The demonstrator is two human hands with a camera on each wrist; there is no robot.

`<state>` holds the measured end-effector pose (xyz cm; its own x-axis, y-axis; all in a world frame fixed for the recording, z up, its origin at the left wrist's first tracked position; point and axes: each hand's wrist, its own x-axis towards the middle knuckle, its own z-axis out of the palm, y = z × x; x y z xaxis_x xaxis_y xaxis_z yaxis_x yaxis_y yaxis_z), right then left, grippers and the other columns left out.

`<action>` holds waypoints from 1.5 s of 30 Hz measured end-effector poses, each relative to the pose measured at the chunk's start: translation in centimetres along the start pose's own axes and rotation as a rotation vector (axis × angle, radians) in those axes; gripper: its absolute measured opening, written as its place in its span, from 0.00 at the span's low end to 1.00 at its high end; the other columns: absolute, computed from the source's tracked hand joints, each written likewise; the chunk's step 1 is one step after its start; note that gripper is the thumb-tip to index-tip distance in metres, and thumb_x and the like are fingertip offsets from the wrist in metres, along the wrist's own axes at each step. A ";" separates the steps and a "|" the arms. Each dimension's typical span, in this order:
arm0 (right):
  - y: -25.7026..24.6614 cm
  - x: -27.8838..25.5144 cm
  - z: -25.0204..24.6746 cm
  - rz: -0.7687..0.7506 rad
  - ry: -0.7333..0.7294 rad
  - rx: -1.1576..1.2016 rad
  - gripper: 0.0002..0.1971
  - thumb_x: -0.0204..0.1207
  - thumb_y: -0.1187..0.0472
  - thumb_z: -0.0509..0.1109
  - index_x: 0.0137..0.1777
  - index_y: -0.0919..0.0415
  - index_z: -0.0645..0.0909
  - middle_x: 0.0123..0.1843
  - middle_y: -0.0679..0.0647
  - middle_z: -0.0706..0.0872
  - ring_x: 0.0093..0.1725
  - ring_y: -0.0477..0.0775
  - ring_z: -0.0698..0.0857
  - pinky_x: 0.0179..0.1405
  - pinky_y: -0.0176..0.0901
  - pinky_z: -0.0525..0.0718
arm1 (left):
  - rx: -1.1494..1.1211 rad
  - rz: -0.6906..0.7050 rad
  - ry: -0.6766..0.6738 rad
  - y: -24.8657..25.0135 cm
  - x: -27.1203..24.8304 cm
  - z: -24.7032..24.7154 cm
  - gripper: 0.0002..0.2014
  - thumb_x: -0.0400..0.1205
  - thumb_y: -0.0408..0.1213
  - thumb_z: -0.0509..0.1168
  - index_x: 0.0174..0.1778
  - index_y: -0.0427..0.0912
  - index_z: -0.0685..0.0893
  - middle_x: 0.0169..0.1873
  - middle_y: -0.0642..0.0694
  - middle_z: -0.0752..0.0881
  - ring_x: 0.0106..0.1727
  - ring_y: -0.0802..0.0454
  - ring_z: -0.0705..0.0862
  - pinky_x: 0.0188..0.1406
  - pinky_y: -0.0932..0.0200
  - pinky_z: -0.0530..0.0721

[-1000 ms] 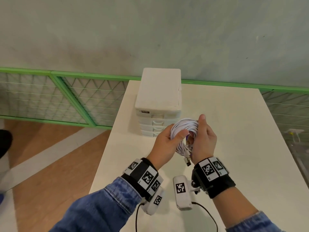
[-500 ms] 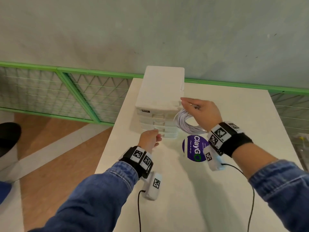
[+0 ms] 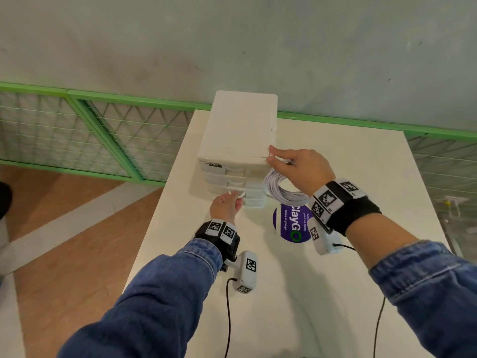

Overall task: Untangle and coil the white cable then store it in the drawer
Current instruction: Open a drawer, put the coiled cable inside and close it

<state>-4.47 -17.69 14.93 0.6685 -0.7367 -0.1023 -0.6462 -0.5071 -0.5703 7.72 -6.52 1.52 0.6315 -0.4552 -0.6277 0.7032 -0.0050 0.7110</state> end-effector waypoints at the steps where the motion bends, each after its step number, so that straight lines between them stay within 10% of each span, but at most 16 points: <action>1: -0.1 -0.1 0.0 0.005 0.000 -0.017 0.19 0.75 0.35 0.59 0.64 0.34 0.77 0.53 0.51 0.90 0.52 0.53 0.85 0.45 0.43 0.77 | -0.022 -0.001 -0.008 0.0 -0.1 0.0 0.06 0.79 0.25 0.65 0.37 0.35 0.77 0.32 0.37 0.83 0.29 0.53 0.86 0.28 0.70 0.85; 9: -0.5 -0.5 0.1 0.010 -0.001 -0.157 0.27 0.73 0.30 0.57 0.69 0.36 0.72 0.58 0.51 0.88 0.59 0.55 0.83 0.49 0.46 0.79 | 0.191 -0.075 -0.001 0.2 -1.5 -1.6 0.07 0.77 0.26 0.68 0.33 0.33 0.80 0.15 0.49 0.84 0.17 0.62 0.82 0.23 0.70 0.83; 36: -0.7 -1.7 0.8 -0.006 0.088 -0.128 0.26 0.74 0.31 0.55 0.70 0.38 0.72 0.61 0.54 0.87 0.62 0.59 0.82 0.53 0.48 0.79 | 0.377 -0.099 -0.207 -2.7 -8.1 -10.2 0.15 0.77 0.32 0.71 0.56 0.25 0.84 0.33 0.44 0.90 0.32 0.56 0.88 0.34 0.65 0.86; 41: -1.0 -4.2 3.3 -0.026 0.313 0.224 0.19 0.75 0.37 0.61 0.45 0.51 0.84 0.35 0.52 0.88 0.37 0.53 0.85 0.38 0.45 0.81 | 0.741 -0.102 -0.346 0.6 -9.6 -11.0 0.13 0.78 0.43 0.71 0.41 0.33 0.88 0.29 0.44 0.90 0.27 0.53 0.86 0.30 0.64 0.85; 45: -2.4 -4.0 7.7 0.046 0.254 0.461 0.19 0.76 0.41 0.63 0.34 0.54 0.82 0.28 0.48 0.82 0.30 0.50 0.79 0.36 0.42 0.74 | 0.936 0.305 -0.216 3.6 -10.2 -9.7 0.16 0.80 0.49 0.67 0.41 0.38 0.86 0.26 0.49 0.85 0.24 0.55 0.79 0.26 0.66 0.75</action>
<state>-2.75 -10.09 10.44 0.4958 -0.8678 0.0322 -0.4058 -0.2643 -0.8749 6.98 6.79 7.43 0.6034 -0.7050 -0.3728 -0.0765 -0.5165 0.8529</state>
